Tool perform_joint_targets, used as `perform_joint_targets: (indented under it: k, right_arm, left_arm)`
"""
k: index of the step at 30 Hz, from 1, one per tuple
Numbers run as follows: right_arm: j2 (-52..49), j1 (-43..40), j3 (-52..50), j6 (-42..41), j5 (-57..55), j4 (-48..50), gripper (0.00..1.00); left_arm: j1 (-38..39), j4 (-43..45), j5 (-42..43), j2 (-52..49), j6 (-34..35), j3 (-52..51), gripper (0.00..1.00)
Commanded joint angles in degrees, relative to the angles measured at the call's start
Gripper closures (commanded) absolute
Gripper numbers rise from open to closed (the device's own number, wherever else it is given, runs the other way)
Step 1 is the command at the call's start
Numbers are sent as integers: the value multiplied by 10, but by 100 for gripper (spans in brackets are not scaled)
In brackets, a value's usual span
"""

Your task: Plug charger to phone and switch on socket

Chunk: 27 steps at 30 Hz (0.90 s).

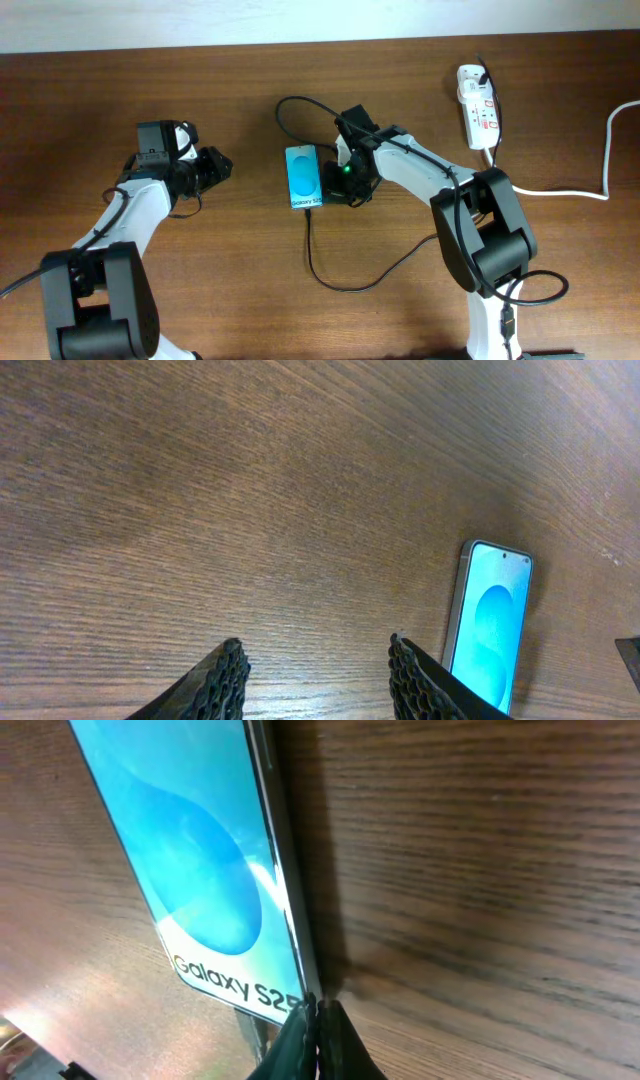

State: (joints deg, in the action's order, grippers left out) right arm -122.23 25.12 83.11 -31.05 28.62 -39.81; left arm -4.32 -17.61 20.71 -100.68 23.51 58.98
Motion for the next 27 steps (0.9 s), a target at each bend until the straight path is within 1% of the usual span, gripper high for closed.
perform_joint_targets:
  k: [1,10,15,22,27]
  right_arm:
    - [-13,2,-2,1,3,-3,96]
    - [-13,0,-2,3,-74,-11,96]
    - [-13,5,-2,0,-33,2,96]
    - [-13,26,-2,0,-32,6,96]
    - [-13,23,-2,-10,-38,6,96]
  left_arm:
    - [-3,-8,-2,19,-9,-3,50]
    - [-4,-16,-2,19,-9,-3,49]
    - [-3,-16,-2,19,-9,-3,48]
    - [-4,-16,-2,19,-9,-3,48]
    - [-4,-16,-2,19,-9,-3,48]
